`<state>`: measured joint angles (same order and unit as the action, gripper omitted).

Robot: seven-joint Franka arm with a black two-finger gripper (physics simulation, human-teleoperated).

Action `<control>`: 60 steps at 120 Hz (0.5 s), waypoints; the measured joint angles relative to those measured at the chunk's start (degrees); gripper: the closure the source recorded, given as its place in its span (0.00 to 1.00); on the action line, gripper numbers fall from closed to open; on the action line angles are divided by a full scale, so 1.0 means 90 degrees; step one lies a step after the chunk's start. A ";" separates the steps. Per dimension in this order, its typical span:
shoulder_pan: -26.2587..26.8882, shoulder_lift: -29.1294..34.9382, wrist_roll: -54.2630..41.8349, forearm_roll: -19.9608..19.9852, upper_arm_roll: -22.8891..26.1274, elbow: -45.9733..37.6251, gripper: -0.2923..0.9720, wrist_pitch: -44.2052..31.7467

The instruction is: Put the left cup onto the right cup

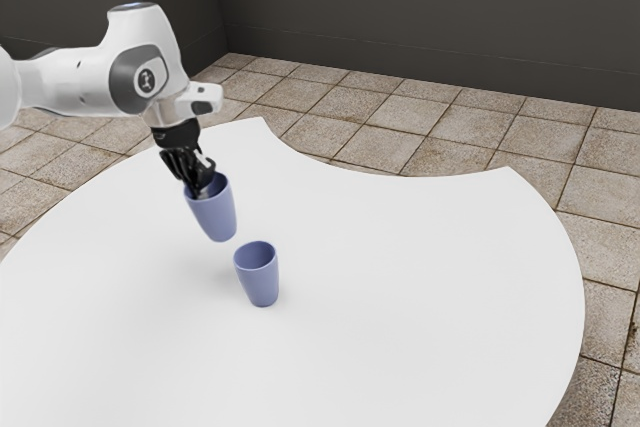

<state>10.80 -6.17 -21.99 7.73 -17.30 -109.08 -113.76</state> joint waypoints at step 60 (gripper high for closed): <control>0.0526 0.0223 0.0550 -0.0478 0.0079 -0.0057 0.85 0.0130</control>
<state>15.53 -4.16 -17.04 3.43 -16.59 -109.59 -112.58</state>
